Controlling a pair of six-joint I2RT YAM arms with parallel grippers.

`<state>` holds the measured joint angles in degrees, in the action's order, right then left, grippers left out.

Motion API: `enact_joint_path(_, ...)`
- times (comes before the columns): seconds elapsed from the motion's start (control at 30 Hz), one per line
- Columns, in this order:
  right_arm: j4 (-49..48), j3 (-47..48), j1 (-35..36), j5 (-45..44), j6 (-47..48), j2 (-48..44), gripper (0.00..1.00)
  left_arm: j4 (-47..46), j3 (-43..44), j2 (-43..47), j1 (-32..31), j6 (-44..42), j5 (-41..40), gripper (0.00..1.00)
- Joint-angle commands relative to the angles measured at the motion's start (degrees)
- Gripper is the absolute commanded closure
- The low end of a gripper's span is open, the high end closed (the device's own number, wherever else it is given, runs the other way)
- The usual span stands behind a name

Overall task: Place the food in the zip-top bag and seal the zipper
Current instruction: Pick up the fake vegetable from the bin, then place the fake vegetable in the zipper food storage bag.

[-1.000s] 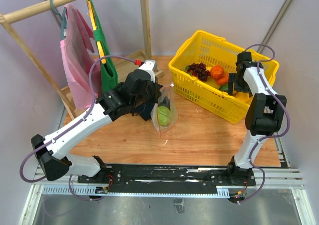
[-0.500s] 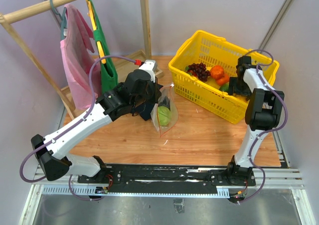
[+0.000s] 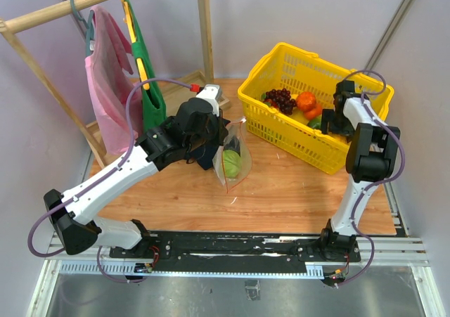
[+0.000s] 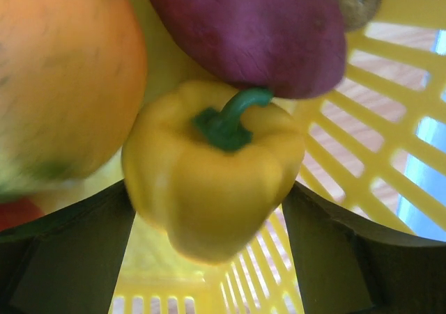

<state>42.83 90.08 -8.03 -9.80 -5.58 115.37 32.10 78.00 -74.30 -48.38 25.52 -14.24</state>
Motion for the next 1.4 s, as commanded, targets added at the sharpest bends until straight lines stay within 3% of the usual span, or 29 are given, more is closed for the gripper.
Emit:
enact_joint_path(0.0,-1.94,-1.67,-0.84,3.77,0.46,3.15,0.15,-2.7,-0.38,0.72,0.39,-0.16,0.53,1.0)
enact_joint_path(0.17,-2.62,-1.57,-0.89,3.42,0.82,2.84,0.17,-2.69,-0.56,0.76,0.39,-0.03,0.53,1.0)
enact_joint_path(0.37,-2.46,-1.9,-0.83,3.29,0.84,0.29,0.36,-2.58,-0.44,0.75,0.39,-0.03,0.45,1.0)
enact_joint_path(0.57,-1.8,-2.59,-0.52,3.01,0.47,-7.73,0.45,-1.68,0.44,0.32,0.39,-0.11,0.27,1.0)
enact_joint_path(1.0,-1.15,-3.7,2.67,1.48,-1.69,-23.5,0.49,-0.07,1.57,-1.2,0.39,-0.07,-1.42,1.0)
enact_joint_path(1.37,-3.83,-7.86,13.38,1.57,-5.66,-41.63,0.49,1.51,3.13,-3.23,0.4,0.8,-2.12,1.0)
